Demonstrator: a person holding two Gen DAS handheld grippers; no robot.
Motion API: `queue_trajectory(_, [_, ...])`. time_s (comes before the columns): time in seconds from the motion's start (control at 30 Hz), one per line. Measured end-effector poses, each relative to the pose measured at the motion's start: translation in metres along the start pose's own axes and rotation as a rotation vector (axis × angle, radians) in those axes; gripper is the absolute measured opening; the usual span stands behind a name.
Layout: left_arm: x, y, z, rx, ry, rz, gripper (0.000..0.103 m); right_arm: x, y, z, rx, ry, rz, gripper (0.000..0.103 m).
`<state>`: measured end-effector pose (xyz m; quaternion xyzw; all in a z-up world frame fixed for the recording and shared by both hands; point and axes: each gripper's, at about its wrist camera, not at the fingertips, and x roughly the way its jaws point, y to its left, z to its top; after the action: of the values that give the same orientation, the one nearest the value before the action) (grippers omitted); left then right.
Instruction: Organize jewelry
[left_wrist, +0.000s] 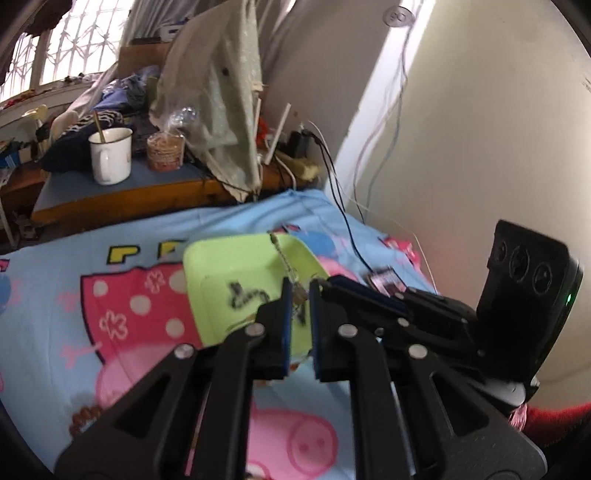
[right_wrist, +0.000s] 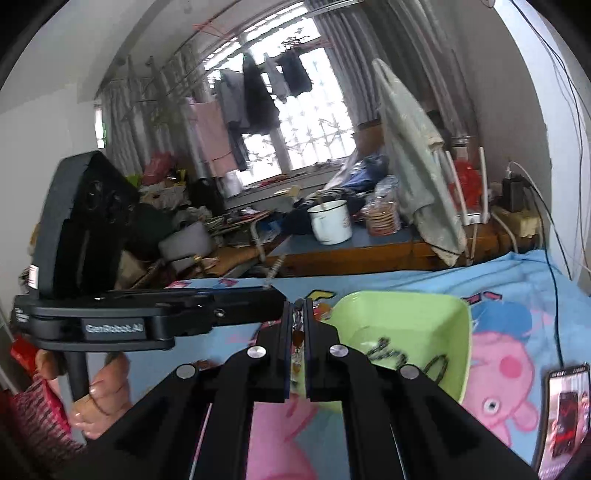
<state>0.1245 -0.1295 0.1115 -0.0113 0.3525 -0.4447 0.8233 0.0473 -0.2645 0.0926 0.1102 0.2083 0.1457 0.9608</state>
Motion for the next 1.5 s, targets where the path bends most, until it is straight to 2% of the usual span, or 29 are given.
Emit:
queue_trajectory(0.2, [0.049,0.017,0.005,-0.042,0.06,0.005,0.008,0.031,-0.032,-0.008,0.044,0.041,-0.099,0.0])
queue_trajectory(0.3, [0.071,0.024,-0.001,-0.059,0.099,0.062,0.01,0.046,-0.049,-0.02,0.099,0.086,-0.114,0.0])
queue_trajectory(0.33, [0.078,0.027,-0.004,-0.067,0.121,0.09,0.015,0.049,-0.051,-0.024,0.115,0.099,-0.121,0.0])
queue_trajectory(0.37, [0.086,0.032,-0.008,-0.078,0.153,0.108,0.03,0.052,-0.054,-0.028,0.133,0.111,-0.128,0.0])
queue_trajectory(0.4, [0.091,0.037,-0.011,-0.095,0.173,0.131,0.038,0.053,-0.055,-0.031,0.145,0.117,-0.136,0.0])
queue_trajectory(0.5, [0.093,0.049,-0.017,-0.135,0.191,0.138,0.041,0.052,-0.057,-0.038,0.168,0.112,-0.114,0.0])
queue_trajectory(0.53, [0.088,0.051,-0.017,-0.139,0.18,0.14,0.041,0.049,-0.055,-0.038,0.165,0.103,-0.116,0.01])
queue_trajectory(0.57, [0.081,0.052,-0.016,-0.14,0.164,0.14,0.041,0.046,-0.052,-0.038,0.161,0.089,-0.122,0.025])
queue_trajectory(0.6, [0.076,0.053,-0.015,-0.142,0.153,0.133,0.042,0.043,-0.049,-0.037,0.155,0.074,-0.129,0.027])
queue_trajectory(0.83, [0.018,0.049,-0.024,-0.11,0.067,0.142,0.042,0.025,-0.024,-0.034,0.108,0.043,-0.109,0.027])
queue_trajectory(0.93, [-0.005,0.052,-0.037,-0.107,0.047,0.151,0.042,0.019,-0.012,-0.038,0.095,0.059,-0.082,0.027])
queue_trajectory(1.03, [-0.026,0.06,-0.055,-0.109,0.037,0.183,0.042,0.02,0.003,-0.046,0.067,0.117,-0.018,0.027])
queue_trajectory(1.1, [-0.037,0.066,-0.069,-0.113,0.04,0.207,0.042,0.027,0.02,-0.053,0.025,0.183,0.049,0.021])
queue_trajectory(1.17, [-0.043,0.071,-0.081,-0.116,0.05,0.228,0.042,0.034,0.035,-0.061,-0.011,0.243,0.095,0.009])
queue_trajectory(1.23, [-0.05,0.078,-0.098,-0.126,0.059,0.253,0.042,0.044,0.047,-0.07,-0.039,0.306,0.124,0.001])
queue_trajectory(1.37, [-0.063,0.09,-0.126,-0.174,0.063,0.254,0.042,0.062,0.06,-0.086,-0.071,0.411,0.132,0.0])
queue_trajectory(1.5, [-0.068,0.1,-0.152,-0.223,0.077,0.247,0.042,0.073,0.077,-0.098,-0.105,0.472,0.15,0.0])
